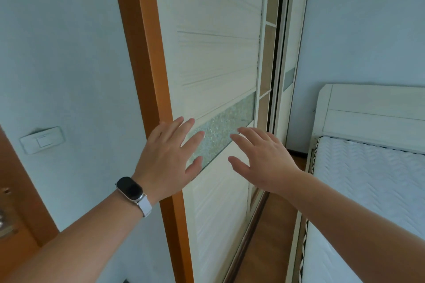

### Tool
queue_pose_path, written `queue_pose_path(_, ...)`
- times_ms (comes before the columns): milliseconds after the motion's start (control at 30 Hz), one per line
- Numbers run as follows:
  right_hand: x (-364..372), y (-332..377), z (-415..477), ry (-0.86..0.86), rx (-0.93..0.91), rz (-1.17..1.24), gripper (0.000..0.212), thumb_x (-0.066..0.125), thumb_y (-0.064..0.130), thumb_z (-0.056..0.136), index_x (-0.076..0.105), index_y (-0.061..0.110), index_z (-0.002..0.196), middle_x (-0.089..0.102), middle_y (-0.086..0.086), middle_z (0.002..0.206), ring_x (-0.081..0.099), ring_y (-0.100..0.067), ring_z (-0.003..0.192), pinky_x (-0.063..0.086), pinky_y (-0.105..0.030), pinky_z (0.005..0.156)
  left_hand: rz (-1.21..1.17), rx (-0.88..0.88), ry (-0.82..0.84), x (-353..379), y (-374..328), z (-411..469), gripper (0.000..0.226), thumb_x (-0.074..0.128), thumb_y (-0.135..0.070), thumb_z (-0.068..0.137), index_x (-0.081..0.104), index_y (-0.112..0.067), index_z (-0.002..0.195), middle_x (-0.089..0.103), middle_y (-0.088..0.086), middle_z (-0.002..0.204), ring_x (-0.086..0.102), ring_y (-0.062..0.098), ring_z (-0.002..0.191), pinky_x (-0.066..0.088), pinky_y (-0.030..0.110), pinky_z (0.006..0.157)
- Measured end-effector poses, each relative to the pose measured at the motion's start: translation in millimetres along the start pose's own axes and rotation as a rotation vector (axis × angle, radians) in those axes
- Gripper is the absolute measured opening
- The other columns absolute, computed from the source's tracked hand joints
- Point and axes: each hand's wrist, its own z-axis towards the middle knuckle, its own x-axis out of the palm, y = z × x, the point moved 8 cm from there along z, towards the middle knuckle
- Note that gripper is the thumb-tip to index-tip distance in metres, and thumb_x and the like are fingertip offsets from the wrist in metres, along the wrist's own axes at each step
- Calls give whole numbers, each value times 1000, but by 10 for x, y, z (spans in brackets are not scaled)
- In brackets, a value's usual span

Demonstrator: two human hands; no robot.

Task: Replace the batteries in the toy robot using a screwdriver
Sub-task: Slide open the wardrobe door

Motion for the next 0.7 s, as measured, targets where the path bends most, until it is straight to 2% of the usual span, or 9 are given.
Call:
queue_pose_path(233,-40,68,436,-63,11,37,63,32,60,95,41,24,145,44,-2,150,39,-24,139,31,-42,111,86,26,-85,18,246,279,50,51,-42,92,64,-14,132,55,18,145,49,40,136,38,60,108)
queue_pose_path(333,-51,111,580,-119,-3,85,62,37,58,94,44,22,145,46,-2,149,41,-25,137,33,-43,110,126,-26,-86,30,312,368,50,52,-43,93,63,-16,134,53,17,147,46,39,138,36,60,110)
queue_pose_path(533,104,186,868,-204,-62,169,61,42,55,94,48,20,144,48,-3,148,43,-26,136,35,-44,109,192,-82,-145,54,293,475,52,51,-47,91,63,-19,133,52,16,148,46,39,138,37,60,109)
queue_pose_path(700,231,169,1230,-322,-150,271,59,47,50,93,54,13,139,51,-9,145,48,-31,132,42,-49,105,256,-107,-218,122,358,602,47,53,-40,93,62,-17,133,51,16,149,45,38,139,34,59,110)
